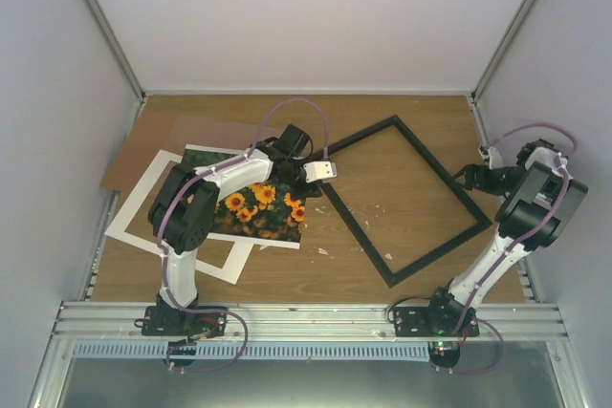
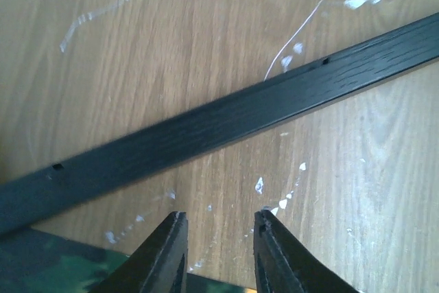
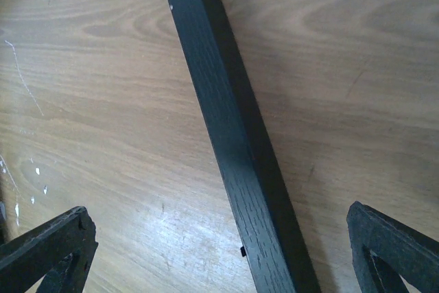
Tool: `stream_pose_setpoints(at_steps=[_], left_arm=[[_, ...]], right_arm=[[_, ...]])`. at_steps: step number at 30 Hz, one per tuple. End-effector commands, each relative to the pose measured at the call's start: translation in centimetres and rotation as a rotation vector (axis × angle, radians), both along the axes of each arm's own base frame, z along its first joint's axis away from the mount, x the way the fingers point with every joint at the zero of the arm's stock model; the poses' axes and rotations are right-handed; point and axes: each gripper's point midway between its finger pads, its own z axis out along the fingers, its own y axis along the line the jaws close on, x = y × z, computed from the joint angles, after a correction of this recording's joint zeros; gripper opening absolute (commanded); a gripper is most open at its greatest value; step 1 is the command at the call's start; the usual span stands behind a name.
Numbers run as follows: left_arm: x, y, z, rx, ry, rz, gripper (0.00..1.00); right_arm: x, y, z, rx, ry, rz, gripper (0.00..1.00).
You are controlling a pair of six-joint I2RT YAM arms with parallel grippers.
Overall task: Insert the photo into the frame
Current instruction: Turn over the photo frame at the center of the board, then adjust the photo frame at the center of the board.
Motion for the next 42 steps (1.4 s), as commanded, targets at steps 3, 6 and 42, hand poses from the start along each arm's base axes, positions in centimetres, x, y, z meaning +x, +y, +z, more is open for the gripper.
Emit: stream_pose_setpoints(at_steps=[3, 6, 42], left_arm=[[1.1, 0.2, -3.6, 0.073, 0.074, 0.1, 0.26], [2.4, -0.5, -4.1, 0.065, 0.07, 0.128, 0.26], [11.8, 1.5, 0.3, -0.074, -0.017, 0.346, 0.45]], right_arm=[[-1.8, 1.6, -1.9, 0.052, 0.047, 0.052, 0.99], [-3.0, 2.6, -2.4, 0.086, 0.07, 0.075, 0.98], [-4.2, 6.3, 0.7, 0.127, 0.047, 0.157, 0.97]])
